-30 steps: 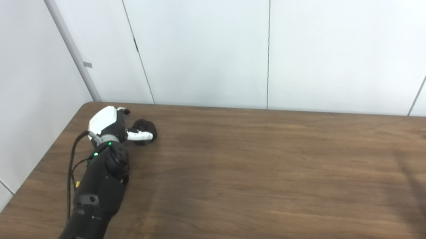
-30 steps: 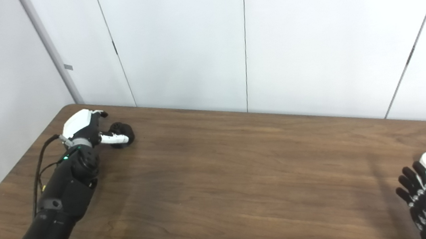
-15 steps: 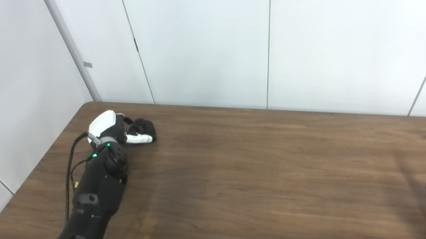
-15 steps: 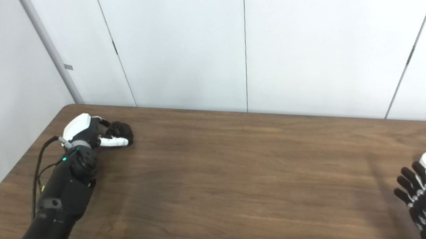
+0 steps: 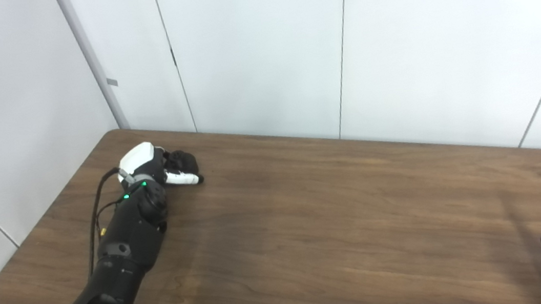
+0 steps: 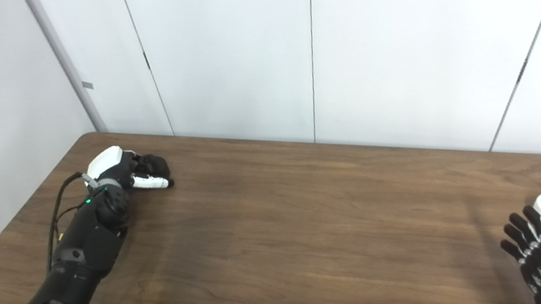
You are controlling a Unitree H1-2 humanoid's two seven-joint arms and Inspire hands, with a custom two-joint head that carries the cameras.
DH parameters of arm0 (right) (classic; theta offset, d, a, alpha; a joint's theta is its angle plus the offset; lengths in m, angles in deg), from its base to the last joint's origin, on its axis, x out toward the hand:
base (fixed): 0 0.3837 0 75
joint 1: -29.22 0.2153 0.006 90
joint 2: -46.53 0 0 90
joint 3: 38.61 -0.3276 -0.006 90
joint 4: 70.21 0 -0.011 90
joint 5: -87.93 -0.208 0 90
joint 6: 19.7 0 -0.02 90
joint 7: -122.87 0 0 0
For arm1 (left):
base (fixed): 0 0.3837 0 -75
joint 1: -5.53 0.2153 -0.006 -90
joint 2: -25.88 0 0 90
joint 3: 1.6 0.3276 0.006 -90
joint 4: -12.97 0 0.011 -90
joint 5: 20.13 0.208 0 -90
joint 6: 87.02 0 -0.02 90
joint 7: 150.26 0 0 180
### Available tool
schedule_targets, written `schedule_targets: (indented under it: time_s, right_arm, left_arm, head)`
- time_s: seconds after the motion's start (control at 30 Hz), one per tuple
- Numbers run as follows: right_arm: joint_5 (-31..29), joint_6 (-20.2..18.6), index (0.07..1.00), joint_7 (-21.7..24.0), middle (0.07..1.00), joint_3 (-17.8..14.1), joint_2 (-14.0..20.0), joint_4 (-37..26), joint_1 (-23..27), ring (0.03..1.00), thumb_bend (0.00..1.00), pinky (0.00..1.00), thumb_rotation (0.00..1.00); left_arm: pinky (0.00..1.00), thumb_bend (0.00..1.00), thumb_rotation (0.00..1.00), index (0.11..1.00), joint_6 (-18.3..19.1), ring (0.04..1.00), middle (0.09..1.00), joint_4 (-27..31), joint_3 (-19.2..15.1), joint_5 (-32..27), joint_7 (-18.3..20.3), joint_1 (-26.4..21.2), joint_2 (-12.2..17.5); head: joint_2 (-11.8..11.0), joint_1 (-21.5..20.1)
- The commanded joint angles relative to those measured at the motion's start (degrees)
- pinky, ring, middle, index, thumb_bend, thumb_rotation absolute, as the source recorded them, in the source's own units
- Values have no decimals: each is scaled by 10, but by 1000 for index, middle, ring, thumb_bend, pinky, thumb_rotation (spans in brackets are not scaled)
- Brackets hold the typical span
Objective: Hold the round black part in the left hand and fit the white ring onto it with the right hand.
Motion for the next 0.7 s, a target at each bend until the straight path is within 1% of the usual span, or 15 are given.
schedule_targets:
  time_s: [0.0,0.13,0.23,0.4,0.5,0.6,0.63,0.67]
  right_arm:
    - [-2,8,961,-4,942,10,-27,53,-43,932,623,898,1000]
    - [-2,9,960,-3,943,10,-26,54,-42,932,626,890,1000]
    - [-3,7,961,-3,940,10,-26,52,-43,926,627,878,1000]
    - [-1,7,960,-4,944,10,-26,50,-44,928,624,876,1000]
    - [-1,7,963,-3,942,10,-25,50,-44,928,612,876,1000]
    - [0,7,955,-4,938,9,-25,51,-44,925,637,875,997]
    - [-1,7,956,-4,939,9,-26,50,-45,925,638,875,997]
    - [-1,7,955,-4,940,9,-26,51,-44,927,627,878,1000]
  left_arm:
    - [992,929,363,780,-1,988,939,4,-1,3,-9,-30,9]
    - [998,925,349,772,0,988,937,9,-1,1,-12,-27,11]
    - [991,914,363,773,0,983,933,8,0,11,-7,-27,14]
    - [987,896,358,743,0,979,924,10,1,14,-4,-27,17]
    - [988,867,328,721,0,978,917,12,-1,12,-7,-27,16]
    - [953,829,249,671,-1,938,880,11,-2,3,-21,-26,15]
    - [925,805,211,630,-1,912,855,12,-2,-3,-26,-26,15]
    - [853,596,103,524,-5,844,790,11,-1,-8,-33,-25,15]
  head:
    - [1,0]
    - [1,0]
    - [1,0]
    - [2,0]
    - [2,0]
    - [2,0]
    - [2,0]
    - [2,0]
